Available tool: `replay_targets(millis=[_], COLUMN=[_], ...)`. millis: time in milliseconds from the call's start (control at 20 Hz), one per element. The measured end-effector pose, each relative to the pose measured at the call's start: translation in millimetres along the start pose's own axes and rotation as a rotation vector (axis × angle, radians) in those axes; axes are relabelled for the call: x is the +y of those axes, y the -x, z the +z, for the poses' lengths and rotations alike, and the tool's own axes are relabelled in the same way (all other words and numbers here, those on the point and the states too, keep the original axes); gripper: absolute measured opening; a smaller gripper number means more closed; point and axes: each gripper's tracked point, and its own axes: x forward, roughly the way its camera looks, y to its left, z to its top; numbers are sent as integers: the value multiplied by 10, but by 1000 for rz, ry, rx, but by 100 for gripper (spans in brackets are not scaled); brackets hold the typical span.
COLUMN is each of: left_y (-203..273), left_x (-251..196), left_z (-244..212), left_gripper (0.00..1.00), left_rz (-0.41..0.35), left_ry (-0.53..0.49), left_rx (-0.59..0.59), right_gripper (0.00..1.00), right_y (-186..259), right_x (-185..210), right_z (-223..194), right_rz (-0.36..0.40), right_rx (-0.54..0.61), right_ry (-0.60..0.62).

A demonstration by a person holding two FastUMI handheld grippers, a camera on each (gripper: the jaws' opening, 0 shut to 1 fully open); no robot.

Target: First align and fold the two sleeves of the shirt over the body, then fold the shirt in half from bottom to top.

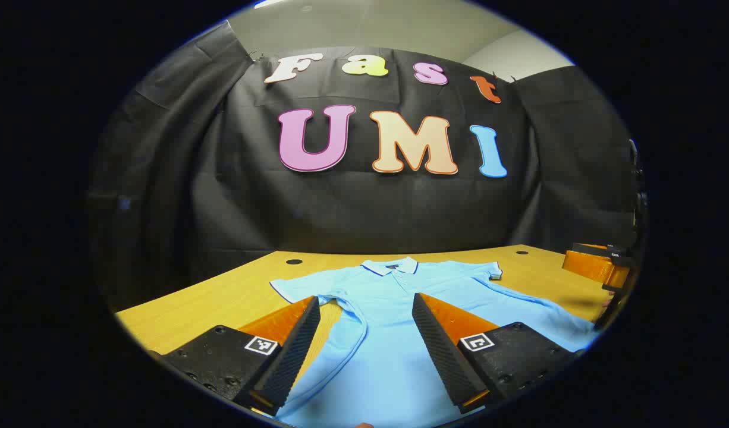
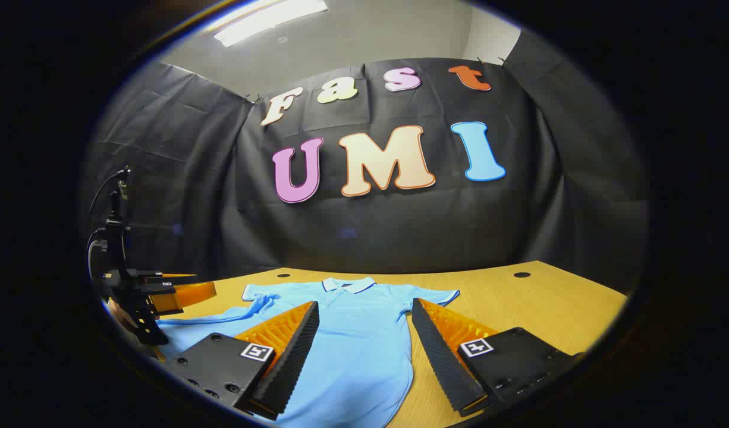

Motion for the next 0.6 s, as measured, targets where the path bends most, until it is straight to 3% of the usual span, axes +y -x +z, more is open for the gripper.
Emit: replay_targets(millis=[600], left_y=[9], left_x=[24], left_z=[10], left_gripper=[95], left_rz=[30], left_ry=[-4], left_rx=[-15], right_gripper=[98], right_y=[-24], right_x=[48], right_z=[-42], right_rz=[6], right_rx=[5], right_ry=[5])
